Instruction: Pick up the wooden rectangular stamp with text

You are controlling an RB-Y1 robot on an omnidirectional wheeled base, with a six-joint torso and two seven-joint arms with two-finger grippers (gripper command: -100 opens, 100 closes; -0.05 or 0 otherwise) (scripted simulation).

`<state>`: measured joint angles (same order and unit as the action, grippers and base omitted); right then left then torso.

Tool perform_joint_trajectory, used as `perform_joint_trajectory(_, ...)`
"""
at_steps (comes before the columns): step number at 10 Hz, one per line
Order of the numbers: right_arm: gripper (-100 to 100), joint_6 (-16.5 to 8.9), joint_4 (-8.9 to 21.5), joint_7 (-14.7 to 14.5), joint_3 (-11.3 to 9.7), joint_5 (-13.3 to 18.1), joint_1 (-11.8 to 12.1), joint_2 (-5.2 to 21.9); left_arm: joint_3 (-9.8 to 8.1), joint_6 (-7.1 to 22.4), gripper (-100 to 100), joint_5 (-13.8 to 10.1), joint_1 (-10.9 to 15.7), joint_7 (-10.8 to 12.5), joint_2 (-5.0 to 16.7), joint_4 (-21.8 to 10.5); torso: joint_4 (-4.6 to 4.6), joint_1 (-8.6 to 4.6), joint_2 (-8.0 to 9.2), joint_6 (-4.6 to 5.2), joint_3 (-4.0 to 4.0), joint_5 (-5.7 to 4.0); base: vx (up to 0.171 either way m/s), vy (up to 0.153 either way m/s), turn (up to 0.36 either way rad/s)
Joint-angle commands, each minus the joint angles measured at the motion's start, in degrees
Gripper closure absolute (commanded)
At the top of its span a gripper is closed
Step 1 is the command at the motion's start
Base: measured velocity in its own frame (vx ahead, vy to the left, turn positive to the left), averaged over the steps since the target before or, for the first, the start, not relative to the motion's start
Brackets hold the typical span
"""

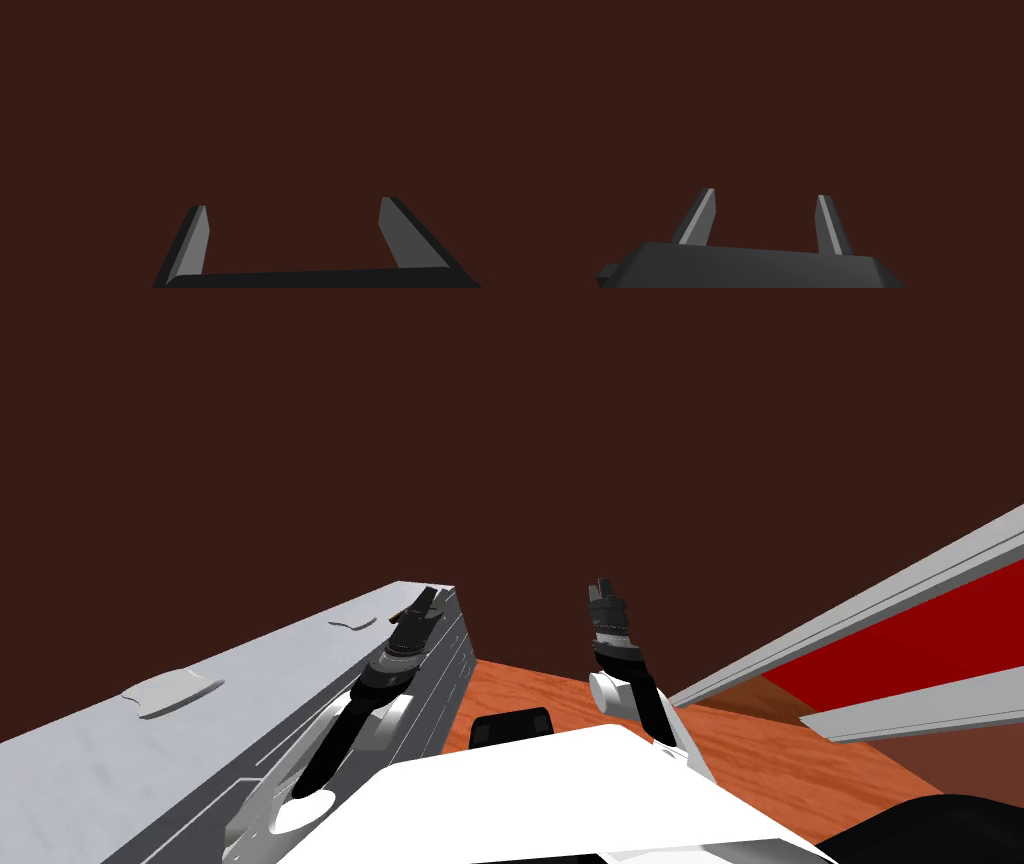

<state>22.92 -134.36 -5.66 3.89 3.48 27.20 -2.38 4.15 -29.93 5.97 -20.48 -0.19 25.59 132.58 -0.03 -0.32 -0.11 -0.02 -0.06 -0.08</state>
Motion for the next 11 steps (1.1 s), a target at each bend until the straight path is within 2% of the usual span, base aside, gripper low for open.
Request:
perform_joint_trajectory(1, 0, 0.00, 0.00, 0.00, 0.00, 0.00, 0.00, 0.00, 0.48, -0.66, -100, 0.94, 1.71, -2.18, 2.86, 0.05, 0.00, 0.00, 0.00, 0.00, 0.00, 0.00, 0.053, -0.117, -0.108)
perform_joint_trajectory(2, 0, 0.00, 0.00, 0.00, 0.00, 0.00, 0.00, 0.00, 0.48, -0.66, -100, 0.94, 1.71, -2.18, 4.34, 0.05, 0.00, -0.10, -0.04, 0.02, -0.02, -0.02, 0.040, -0.087, -0.069)
perform_joint_trajectory(3, 0, 0.00, 0.00, 0.00, 0.00, 0.00, 0.00, 0.00, 1.03, -1.39, -100, 1.95, 3.25, -4.25, 6.17, -0.02, 0.00, -0.01, 0.00, 0.00, 0.00, -0.01, 0.046, -0.068, -0.140)
perform_joint_trajectory(4, 0, 0.00, 0.00, 0.00, 0.00, 0.00, 0.00, 0.00, 1.03, -1.39, -100, 1.95, 3.25, -4.25, 7.78, -0.02, 0.00, 0.05, -0.01, 0.02, -0.01, 0.01, 0.046, -0.055, -0.049)
perform_joint_trajectory(5, 0, 0.00, 0.00, 0.00, 0.00, 0.00, 0.00, 0.00, 1.69, -2.17, -100, 3.10, 4.80, -6.48, 9.55, -0.12, 0.00, 0.11, 0.00, -0.01, 0.00, 0.02, 0.056, -0.064, -0.091)
perform_joint_trajectory(6, 0, 0.00, 0.00, 0.00, 0.00, 0.00, 0.00, 0.00, 1.69, -2.17, -100, 3.10, 4.80, -6.48, 11.27, -0.12, -0.01, 0.09, -0.04, 0.01, -0.02, 0.02, 0.047, -0.049, -0.054)
perform_joint_trajectory(7, 0, 0.00, 0.00, 0.00, 0.00, 0.00, 0.00, 0.00, 2.43, -3.00, -100, 4.39, 6.36, -8.86, 13.13, -0.27, 0.00, 0.14, -0.01, -0.01, -0.01, 0.03, 0.068, -0.051, -0.115)
perform_joint_trajectory(8, 0, 0.00, 0.00, 0.00, 0.00, 0.00, 0.00, 0.00, 2.43, -3.00, -100, 4.39, 6.36, -8.86, 14.83, -0.27, -0.01, 0.13, -0.07, 0.01, -0.04, 0.03, 0.057, -0.041, -0.054)
perform_joint_trajectory(9, 0, 0.00, 0.00, 0.00, 0.01, 0.00, 0.00, 0.00, 3.24, -3.87, -100, 5.83, 7.95, -11.31, 16.58, -0.44, -0.01, 0.16, -0.04, -0.01, -0.03, 0.04, 0.053, -0.047, -0.092)
perform_joint_trajectory(10, 0, 0.00, 0.00, 0.00, 0.00, 0.00, 0.00, 0.00, 3.24, -3.87, -100, 5.83, 7.95, -11.37, 18.19, -0.44, -0.01, 0.15, -0.04, 0.00, -0.02, 0.04, 0.052, -0.031, -0.045)
perform_joint_trajectory(11, 0, 0.00, 0.00, 0.00, 0.01, 0.00, 0.00, 0.01, 4.10, -4.78, -100, 7.38, 9.57, -13.81, 20.01, -0.63, -0.01, 0.20, -0.02, -0.02, -0.01, 0.04, 0.077, -0.014, -0.076)
